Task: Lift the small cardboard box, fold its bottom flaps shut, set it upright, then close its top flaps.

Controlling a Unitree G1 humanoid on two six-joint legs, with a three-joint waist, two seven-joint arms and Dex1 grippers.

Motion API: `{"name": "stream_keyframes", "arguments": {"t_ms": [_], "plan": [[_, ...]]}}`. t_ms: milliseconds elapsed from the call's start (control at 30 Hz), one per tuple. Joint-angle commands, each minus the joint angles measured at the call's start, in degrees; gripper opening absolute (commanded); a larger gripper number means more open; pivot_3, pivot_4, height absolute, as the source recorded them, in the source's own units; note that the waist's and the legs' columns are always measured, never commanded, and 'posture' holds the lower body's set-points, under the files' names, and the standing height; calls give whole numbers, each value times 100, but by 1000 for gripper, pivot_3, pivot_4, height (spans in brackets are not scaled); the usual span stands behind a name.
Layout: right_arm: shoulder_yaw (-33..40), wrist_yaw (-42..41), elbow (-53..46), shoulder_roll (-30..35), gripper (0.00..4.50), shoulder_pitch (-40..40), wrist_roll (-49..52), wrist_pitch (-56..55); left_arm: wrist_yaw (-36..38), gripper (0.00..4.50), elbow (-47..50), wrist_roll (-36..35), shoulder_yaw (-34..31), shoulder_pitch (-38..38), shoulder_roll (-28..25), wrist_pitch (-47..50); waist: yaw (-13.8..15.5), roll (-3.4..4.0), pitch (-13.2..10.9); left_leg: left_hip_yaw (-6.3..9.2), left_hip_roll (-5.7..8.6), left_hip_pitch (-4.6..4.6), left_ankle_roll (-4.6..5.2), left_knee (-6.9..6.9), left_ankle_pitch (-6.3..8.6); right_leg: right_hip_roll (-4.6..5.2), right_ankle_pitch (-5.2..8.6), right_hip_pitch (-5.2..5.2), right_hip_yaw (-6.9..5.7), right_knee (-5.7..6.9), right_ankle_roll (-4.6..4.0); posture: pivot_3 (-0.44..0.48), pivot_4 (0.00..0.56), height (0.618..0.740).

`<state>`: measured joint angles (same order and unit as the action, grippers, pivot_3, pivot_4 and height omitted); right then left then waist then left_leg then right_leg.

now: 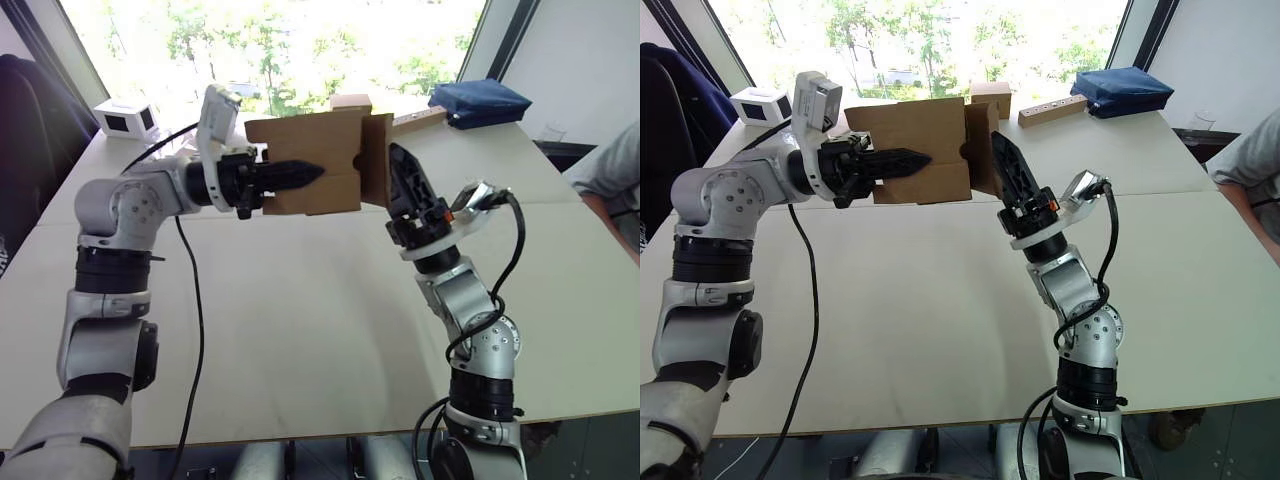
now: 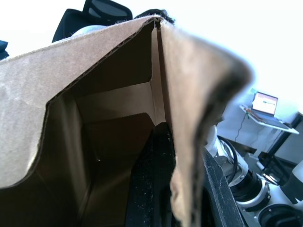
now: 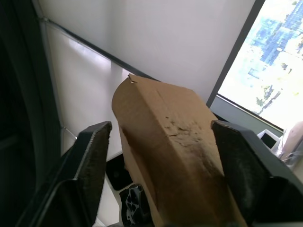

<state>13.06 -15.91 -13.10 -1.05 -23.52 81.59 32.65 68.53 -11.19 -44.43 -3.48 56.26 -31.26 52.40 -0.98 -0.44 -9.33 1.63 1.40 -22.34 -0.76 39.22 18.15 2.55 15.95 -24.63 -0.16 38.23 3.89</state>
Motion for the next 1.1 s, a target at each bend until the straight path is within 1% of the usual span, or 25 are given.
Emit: {"name": "stream_keyframes", "arguments": {"t_ms": [33, 200, 633, 900, 1100], "plan": [[-12, 33, -117, -103, 2351, -70, 91, -79, 4, 0, 163, -119, -182, 6, -60, 6, 0, 0, 0, 0, 0, 0, 0, 0, 0, 0, 0, 0, 0, 0, 0, 0, 150, 740], [-106, 57, -119, -163, 2351, -84, -34, -120, -8, 0, 182, -129, -193, 3, -53, 10, -1, 0, 0, 0, 0, 0, 0, 0, 0, 0, 0, 0, 0, 0, 0, 0, 150, 740], [-342, 148, -113, -233, 2351, -224, -830, -390, -41, 0, 201, -152, -206, 2, -29, 52, -2, 0, 0, 0, 0, 0, -3, 0, -2, 0, 0, -1, 0, 0, 0, 0, 150, 740], [-555, 177, -336, -375, 2351, -292, -879, -323, -74, 0, 159, -128, -212, 7, 9, 13, -5, 0, 0, 0, 0, 0, -12, -1, -7, 0, 0, -2, 0, 1, 0, 0, 150, 740], [-669, 231, -407, -533, 2351, -259, -938, -362, -156, 0, 135, -117, -218, -7, 149, -32, -1, 0, 0, 0, 0, 0, -11, -1, -6, 0, 0, -2, 0, 1, 0, 0, 150, 740]]}}
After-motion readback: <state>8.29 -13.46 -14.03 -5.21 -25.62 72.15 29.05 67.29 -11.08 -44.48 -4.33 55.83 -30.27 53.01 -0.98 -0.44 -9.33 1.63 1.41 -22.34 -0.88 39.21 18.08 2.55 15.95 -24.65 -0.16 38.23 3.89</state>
